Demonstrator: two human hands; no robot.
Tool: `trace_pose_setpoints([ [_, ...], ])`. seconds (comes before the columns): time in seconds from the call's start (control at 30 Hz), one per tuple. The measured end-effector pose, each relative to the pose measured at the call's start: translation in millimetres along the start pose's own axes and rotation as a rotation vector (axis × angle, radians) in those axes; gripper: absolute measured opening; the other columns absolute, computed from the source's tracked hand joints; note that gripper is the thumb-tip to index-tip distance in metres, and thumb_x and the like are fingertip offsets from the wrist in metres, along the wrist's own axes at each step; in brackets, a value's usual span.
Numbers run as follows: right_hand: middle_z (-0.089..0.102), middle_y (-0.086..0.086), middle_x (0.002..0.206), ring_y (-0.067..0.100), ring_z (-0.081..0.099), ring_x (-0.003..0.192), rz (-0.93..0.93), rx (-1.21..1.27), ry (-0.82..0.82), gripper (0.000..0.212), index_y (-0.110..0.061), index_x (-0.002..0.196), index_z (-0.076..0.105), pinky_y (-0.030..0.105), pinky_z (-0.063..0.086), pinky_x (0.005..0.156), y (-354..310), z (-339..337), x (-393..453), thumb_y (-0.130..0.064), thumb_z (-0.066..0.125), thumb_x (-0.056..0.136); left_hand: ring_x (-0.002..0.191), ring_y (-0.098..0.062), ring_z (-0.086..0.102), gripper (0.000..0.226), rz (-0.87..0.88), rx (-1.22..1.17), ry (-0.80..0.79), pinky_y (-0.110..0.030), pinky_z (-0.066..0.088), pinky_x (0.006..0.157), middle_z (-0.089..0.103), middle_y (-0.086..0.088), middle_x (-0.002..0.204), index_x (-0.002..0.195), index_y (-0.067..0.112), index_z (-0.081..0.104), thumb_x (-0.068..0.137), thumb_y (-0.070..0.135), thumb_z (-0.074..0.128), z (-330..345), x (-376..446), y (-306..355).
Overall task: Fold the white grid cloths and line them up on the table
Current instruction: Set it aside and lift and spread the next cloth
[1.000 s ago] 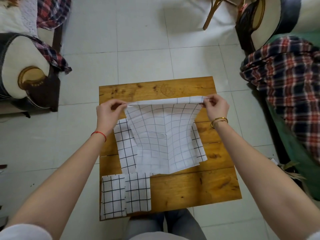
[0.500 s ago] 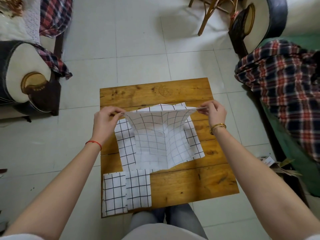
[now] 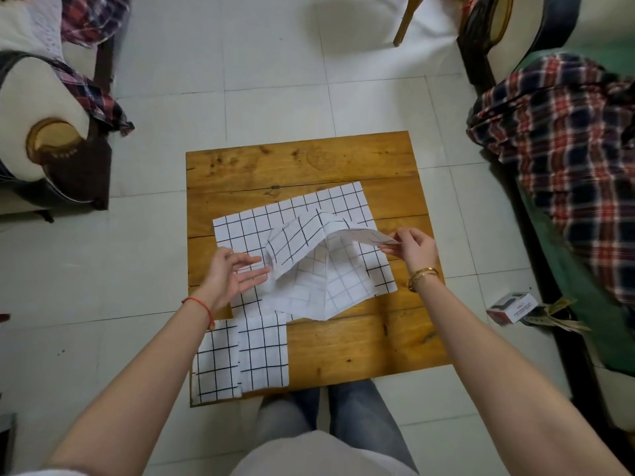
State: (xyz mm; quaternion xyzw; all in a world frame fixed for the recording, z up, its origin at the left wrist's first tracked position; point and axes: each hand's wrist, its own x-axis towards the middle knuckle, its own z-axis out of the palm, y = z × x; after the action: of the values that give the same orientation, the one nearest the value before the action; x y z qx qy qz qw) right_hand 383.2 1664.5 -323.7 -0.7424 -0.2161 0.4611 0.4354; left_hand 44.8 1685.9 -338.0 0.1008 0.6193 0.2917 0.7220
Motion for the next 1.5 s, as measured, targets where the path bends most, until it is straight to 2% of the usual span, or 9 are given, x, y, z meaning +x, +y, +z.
trace_pose_setpoints([
  [0.2, 0.068, 0.012, 0.075, 0.026, 0.071, 0.062, -0.005, -0.103, -0.021, 0.021, -0.002, 0.074, 0.065, 0.024, 0.059, 0.058, 10.3, -16.6, 7.5, -0.01, 0.058, 0.092, 0.105, -0.031, 0.06, 0.066, -0.365, 0.259, 0.028, -0.047, 0.053, 0.079, 0.059, -0.014, 0.118, 0.121, 0.007, 0.052, 0.089, 0.064, 0.045, 29.5, 40.5, -1.5],
  [0.4, 0.066, 0.018, 0.076, 0.029, 0.072, 0.069, 0.018, -0.214, -0.098, 0.017, 0.0, 0.072, 0.059, 0.039, 0.06, 0.07, 38.8, -18.4, 24.3, -0.007, 0.065, 0.086, 0.086, -0.022, 0.052, 0.055, -0.296, 0.27, 0.037, -0.044, 0.045, 0.089, 0.051, -0.005, 0.1, 0.117, 0.015, 0.048, 0.088, 0.062, 0.051, 57.8, 75.8, -7.4],
  [0.6, 0.062, -0.01, 0.056, 0.003, 0.063, 0.06, -0.075, -0.441, -0.21, 0.015, -0.014, 0.07, 0.063, 0.027, 0.058, 0.068, 50.9, -10.3, 27.0, -0.016, 0.076, 0.078, 0.128, -0.022, 0.044, 0.072, -0.176, 0.362, 0.03, -0.045, 0.031, 0.108, 0.046, -0.004, 0.14, 0.143, 0.017, 0.04, 0.088, 0.065, 0.047, 93.1, 109.2, 8.2],
  [0.77, 0.06, 0.007, 0.057, 0.006, 0.05, 0.054, -0.131, -0.511, -0.276, 0.013, -0.012, 0.073, 0.065, 0.021, 0.05, 0.057, 58.7, -4.4, 32.4, -0.015, 0.077, 0.075, 0.1, -0.019, 0.051, 0.062, -0.143, 0.482, -0.006, -0.036, 0.04, 0.091, 0.051, -0.002, 0.126, 0.134, 0.018, 0.047, 0.09, 0.062, 0.048, 125.1, 142.3, 10.8],
  [0.97, 0.049, -0.013, 0.051, 0.001, 0.047, 0.048, -0.219, -0.597, -0.328, 0.018, -0.009, 0.073, 0.064, 0.007, 0.039, 0.052, 73.4, 1.6, 33.9, -0.02, 0.079, 0.075, 0.098, -0.019, 0.054, 0.061, -0.103, 0.541, 0.077, -0.033, 0.041, 0.081, 0.06, 0.0, 0.113, 0.112, 0.018, 0.058, 0.079, 0.07, 0.056, 140.9, 174.2, 8.7],
  [1.07, 0.05, -0.015, 0.054, -0.001, 0.05, 0.053, -0.239, -0.663, -0.355, 0.021, -0.014, 0.073, 0.063, 0.008, 0.04, 0.053, 81.8, 2.3, 35.2, -0.028, 0.079, 0.075, 0.076, -0.015, 0.057, 0.045, -0.039, 0.518, 0.111, -0.027, 0.042, 0.063, 0.064, 0.0, 0.091, 0.094, 0.017, 0.063, 0.08, 0.06, 0.064, 145.0, 182.6, 12.8],
  [1.2, 0.058, -0.015, 0.062, -0.002, 0.052, 0.059, -0.244, -0.707, -0.365, 0.019, -0.019, 0.075, 0.063, 0.009, 0.04, 0.054, 89.6, 4.4, 35.9, -0.03, 0.077, 0.076, 0.086, -0.017, 0.063, 0.031, 0.086, 0.539, 0.139, -0.027, 0.048, 0.076, 0.069, 0.001, 0.097, 0.097, 0.017, 0.069, 0.083, 0.044, 0.066, 137.3, 192.5, 20.8],
  [1.3, 0.064, -0.014, 0.069, -0.001, 0.053, 0.06, -0.212, -0.691, -0.294, 0.015, -0.019, 0.075, 0.063, 0.008, 0.04, 0.055, 96.5, 1.7, 36.9, -0.025, 0.076, 0.077, 0.081, -0.017, 0.059, 0.02, 0.14, 0.571, 0.166, -0.028, 0.044, 0.07, 0.065, 0.0, 0.085, 0.079, 0.015, 0.066, 0.085, 0.033, 0.061, 121.5, 180.6, 23.1],
  [1.5, 0.066, -0.004, 0.073, 0.006, 0.057, 0.066, -0.058, -0.663, -0.046, 0.01, -0.015, 0.078, 0.064, 0.015, 0.045, 0.059, 116.7, -19.0, 33.3, -0.021, 0.073, 0.081, 0.074, -0.017, 0.046, 0.014, 0.268, 0.642, 0.196, -0.03, 0.036, 0.062, 0.05, -0.009, 0.079, 0.085, 0.01, 0.06, 0.089, 0.023, 0.054, 71.5, 132.8, 1.7],
])
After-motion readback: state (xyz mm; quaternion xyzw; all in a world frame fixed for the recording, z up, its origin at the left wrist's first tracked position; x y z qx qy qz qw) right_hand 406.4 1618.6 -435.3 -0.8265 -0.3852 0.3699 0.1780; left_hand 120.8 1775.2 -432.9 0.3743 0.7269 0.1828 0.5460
